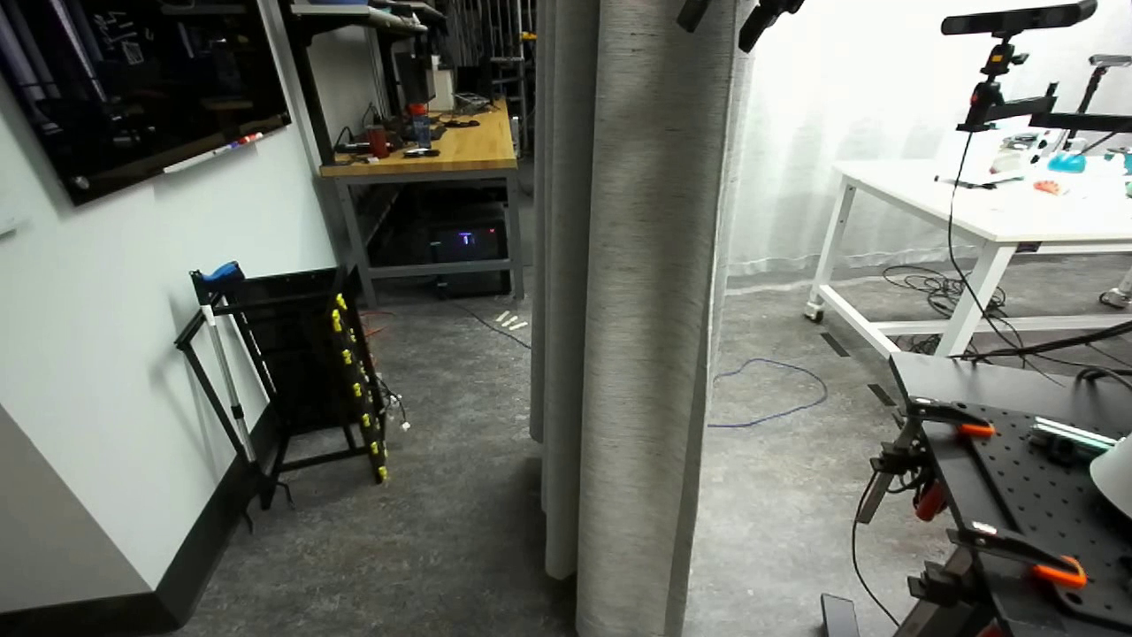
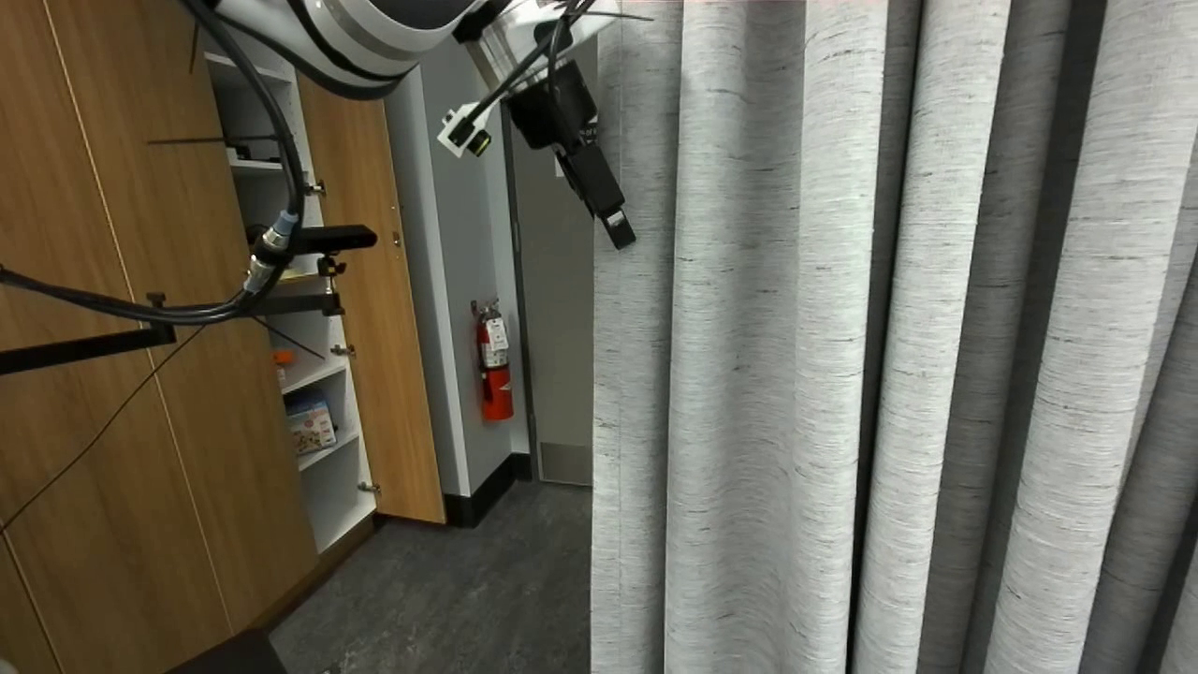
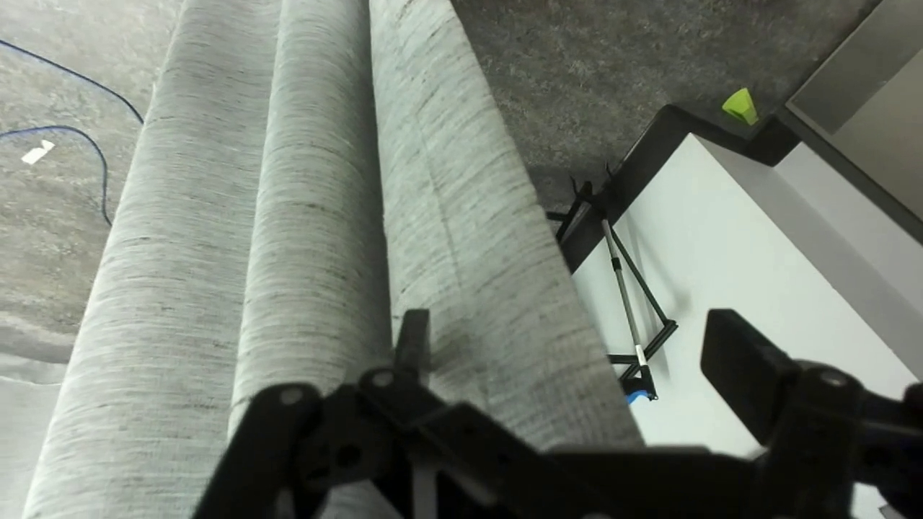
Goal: Pull the curtain to the right
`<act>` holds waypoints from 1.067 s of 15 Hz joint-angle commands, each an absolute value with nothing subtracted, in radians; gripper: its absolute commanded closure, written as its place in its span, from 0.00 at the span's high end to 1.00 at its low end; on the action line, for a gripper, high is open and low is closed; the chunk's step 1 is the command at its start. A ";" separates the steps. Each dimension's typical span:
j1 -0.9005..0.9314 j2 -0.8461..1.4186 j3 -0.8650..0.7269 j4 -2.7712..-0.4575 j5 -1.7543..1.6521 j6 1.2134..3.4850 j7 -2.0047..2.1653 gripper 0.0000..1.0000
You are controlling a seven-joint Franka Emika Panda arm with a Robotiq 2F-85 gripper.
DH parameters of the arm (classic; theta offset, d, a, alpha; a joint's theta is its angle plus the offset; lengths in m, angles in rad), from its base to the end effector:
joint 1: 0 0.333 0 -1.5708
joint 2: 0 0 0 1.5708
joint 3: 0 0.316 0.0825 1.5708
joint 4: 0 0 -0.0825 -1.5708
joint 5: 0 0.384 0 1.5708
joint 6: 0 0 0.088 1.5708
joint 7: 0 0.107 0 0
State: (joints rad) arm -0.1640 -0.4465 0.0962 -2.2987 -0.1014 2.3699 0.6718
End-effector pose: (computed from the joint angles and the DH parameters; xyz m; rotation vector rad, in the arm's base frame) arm 0.4590 -0.0265 0.5759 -2.8315 1.0079 -0.8147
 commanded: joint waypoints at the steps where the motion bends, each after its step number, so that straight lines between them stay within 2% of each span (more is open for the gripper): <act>1: -0.170 -0.453 0.090 -2.293 -0.096 2.390 0.679 0.69; 5: -0.168 -0.458 0.089 -2.299 -0.095 2.392 0.678 0.36; 10: -0.157 -0.465 0.082 -2.308 -0.084 2.390 0.656 0.00; 16: -0.030 -0.579 0.056 -2.414 0.064 2.331 0.377 0.01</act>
